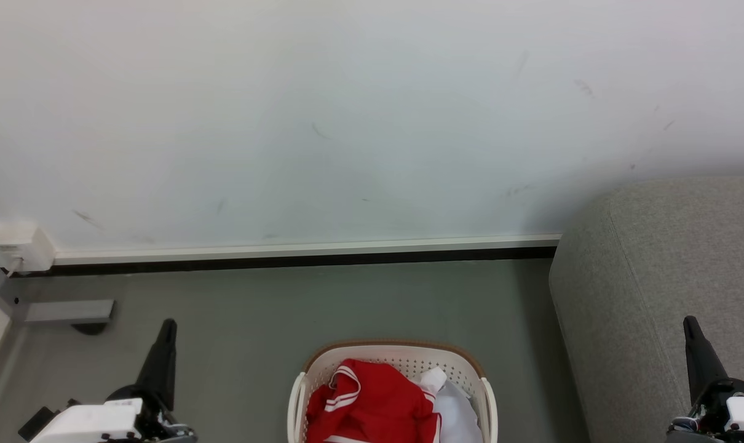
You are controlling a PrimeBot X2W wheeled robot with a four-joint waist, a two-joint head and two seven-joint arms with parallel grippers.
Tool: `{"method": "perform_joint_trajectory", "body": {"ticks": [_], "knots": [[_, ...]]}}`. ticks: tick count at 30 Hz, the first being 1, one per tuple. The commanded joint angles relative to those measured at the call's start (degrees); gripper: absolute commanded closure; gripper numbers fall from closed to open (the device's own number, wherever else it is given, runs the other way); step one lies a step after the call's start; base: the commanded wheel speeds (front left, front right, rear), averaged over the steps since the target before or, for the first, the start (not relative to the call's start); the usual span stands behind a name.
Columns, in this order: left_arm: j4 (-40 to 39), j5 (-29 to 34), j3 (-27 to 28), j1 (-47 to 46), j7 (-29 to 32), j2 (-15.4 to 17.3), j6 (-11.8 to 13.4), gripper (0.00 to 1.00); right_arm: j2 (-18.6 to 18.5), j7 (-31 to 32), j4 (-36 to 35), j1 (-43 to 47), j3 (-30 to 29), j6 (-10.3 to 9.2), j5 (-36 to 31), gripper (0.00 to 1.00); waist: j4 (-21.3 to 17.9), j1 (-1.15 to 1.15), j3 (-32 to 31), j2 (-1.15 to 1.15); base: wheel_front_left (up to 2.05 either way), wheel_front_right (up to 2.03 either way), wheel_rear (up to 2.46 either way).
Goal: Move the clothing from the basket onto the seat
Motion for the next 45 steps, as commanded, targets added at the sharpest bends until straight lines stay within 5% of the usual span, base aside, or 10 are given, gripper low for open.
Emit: {"method": "perform_joint_trajectory", "body": {"ticks": [1,27,28,36,45], "knots": [[-0.1,-0.8,0.1,-0.3,0.2,0.1,-0.3,1.00,-0.4,-0.1,-0.2,-0.2,0.0,-0.13,0.7,1.00,0.0,0.00,0.0,0.00,0.00,0.00,0.00],[-0.1,-0.8,0.1,-0.3,0.2,0.1,-0.3,1.00,-0.4,-0.2,-0.2,-0.2,0.0,-0.13,0.7,1.00,0.0,0.00,0.0,0.00,0.00,0.00,0.00],[0.1,0.0,0.0,0.0,0.0,0.0,0.0,0.00,0.0,0.0,0.1,0.0,0.1,0.00,0.0,0.00,0.0,0.00,0.0,0.00,0.00,0.00,0.00],[1.4,1.7,-0.7,1.3,-1.7,-0.3,-0.2,0.00,1.8,-0.5,1.1,1.2,-0.1,-0.01,-3.1,0.00,0.0,0.00,0.0,0.00,0.00,0.00,0.00],[1.6,7.0,-0.9,1.7,-4.2,-0.1,-0.6,0.00,3.1,-1.2,0.4,1.4,-0.2,-0.01,-16.1,0.00,-0.1,0.00,0.1,0.00,0.00,0.00,0.00]]}}
